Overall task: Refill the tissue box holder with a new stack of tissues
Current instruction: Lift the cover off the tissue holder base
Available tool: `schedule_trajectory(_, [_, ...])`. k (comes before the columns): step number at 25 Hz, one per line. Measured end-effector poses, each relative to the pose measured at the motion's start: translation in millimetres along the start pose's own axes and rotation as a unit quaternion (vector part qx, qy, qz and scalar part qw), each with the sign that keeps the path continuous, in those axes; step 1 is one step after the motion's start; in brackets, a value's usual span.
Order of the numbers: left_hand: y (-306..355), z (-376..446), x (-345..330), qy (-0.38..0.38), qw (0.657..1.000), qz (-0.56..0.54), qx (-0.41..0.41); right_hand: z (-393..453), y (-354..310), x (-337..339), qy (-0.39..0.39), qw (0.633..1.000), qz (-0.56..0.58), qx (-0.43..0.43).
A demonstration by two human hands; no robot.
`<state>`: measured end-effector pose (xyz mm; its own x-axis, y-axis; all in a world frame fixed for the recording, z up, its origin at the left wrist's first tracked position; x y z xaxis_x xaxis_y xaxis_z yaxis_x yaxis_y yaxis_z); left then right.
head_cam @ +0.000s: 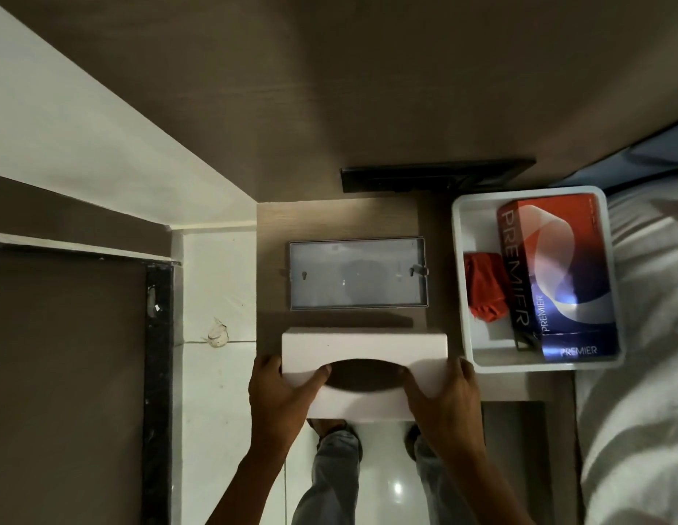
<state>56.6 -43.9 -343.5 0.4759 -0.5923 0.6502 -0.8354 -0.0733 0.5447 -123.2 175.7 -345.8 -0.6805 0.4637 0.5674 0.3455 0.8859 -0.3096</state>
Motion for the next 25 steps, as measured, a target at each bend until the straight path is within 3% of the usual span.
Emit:
schedule_trajectory(4, [-10.6, 10.0, -8.2, 0.041, 0.999, -0.016, 0.014, 24.0, -14.5, -9.2, 0.002, 0.999, -0.017, 0.034])
schedule_trajectory(10, [-21.3, 10.1, -24.4, 0.045, 0.993, -0.086, 0.064, 37.1, -17.9, -13.5, 0.022, 0.997, -0.042, 0.057])
schedule_trajectory(20, [-18.0, 10.3, -29.5, 0.047, 0.994, -0.088, 0.043, 35.4, -7.2, -15.5, 0.003, 0.996, 0.012, 0.084])
schedule_trajectory(23, [-1.8, -1.0, -19.3, 0.062, 0.998, -0.024, -0.002, 15.6, -1.4, 6.1, 0.005, 0.988, 0.029, 0.151])
schedule_trajectory(25, [27.0, -19.1, -15.1, 0.1, 0.99, 0.021, -0.095, 7.6, 14.1, 34.4, 0.02, 0.983, 0.046, 0.178])
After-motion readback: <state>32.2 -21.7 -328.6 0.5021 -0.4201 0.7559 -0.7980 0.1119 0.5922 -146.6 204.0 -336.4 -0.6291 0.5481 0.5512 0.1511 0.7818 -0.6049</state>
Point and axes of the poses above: each hand's wrist, its own z-axis towards the middle knuckle, its own x-axis out of the back of the hand, y = z × x, the point moved 7 cm from there along z, towards the middle knuckle, and after that the axes turned 8 degrees about -x, right-handed, at the moved point
